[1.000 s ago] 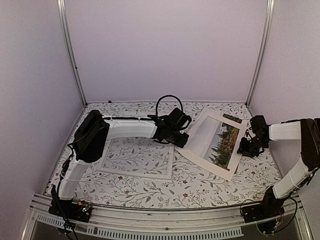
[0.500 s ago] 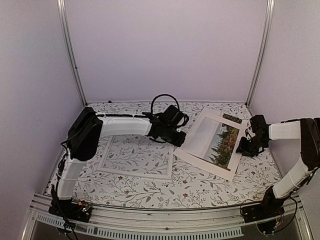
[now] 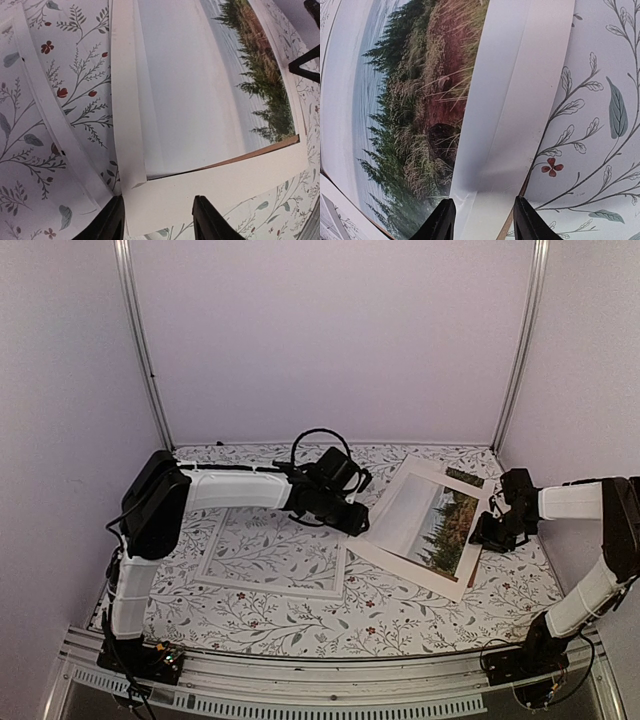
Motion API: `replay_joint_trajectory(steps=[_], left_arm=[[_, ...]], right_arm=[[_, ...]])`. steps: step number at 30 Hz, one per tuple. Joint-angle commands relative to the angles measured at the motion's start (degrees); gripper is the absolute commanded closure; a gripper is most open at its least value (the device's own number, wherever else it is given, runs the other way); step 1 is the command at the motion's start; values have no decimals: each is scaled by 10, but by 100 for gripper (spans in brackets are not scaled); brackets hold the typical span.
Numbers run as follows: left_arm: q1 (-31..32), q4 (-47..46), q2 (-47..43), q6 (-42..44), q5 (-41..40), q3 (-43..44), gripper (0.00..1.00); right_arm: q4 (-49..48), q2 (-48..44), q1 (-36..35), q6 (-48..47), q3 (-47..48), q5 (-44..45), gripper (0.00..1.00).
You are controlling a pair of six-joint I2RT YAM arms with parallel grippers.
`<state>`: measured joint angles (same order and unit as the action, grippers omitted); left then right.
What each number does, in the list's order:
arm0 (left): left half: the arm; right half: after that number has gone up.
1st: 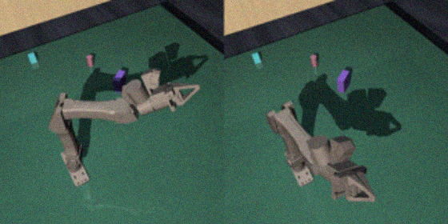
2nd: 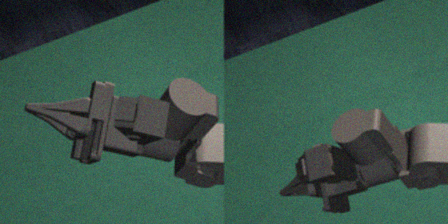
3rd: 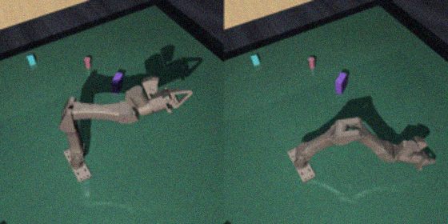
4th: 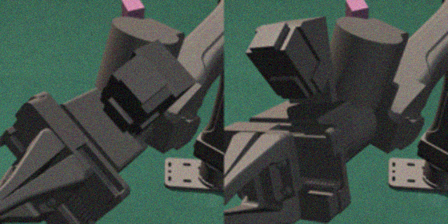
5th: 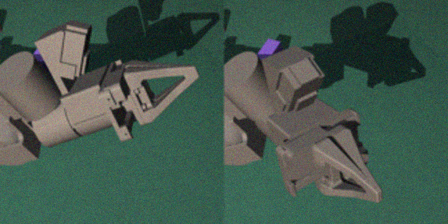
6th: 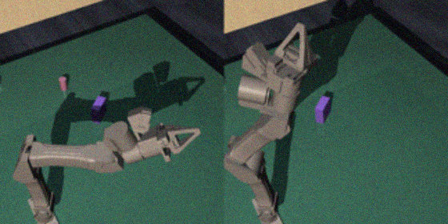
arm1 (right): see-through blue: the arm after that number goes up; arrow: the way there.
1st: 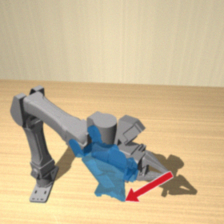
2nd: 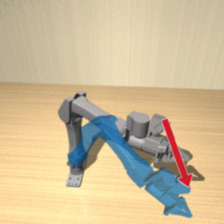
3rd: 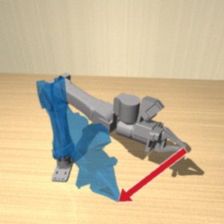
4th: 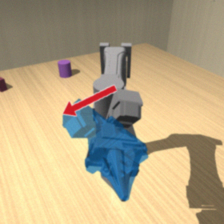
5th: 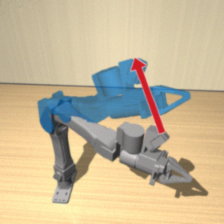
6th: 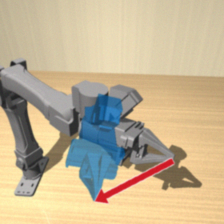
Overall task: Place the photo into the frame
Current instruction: Pick up the mat board from the photo.
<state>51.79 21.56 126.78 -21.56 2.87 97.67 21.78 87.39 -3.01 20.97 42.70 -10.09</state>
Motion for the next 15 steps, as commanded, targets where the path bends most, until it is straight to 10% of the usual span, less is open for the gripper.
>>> replay_joint_trajectory(steps=[1, 15], left_arm=[[-18, -6, 12, 6, 37, 27, 47], [-31, 52, 124, 40, 37, 155, 37]], right_arm=[[-1, -18, -5, 5, 5, 8, 56], [0, -17, -5, 7, -1, -6, 56]])
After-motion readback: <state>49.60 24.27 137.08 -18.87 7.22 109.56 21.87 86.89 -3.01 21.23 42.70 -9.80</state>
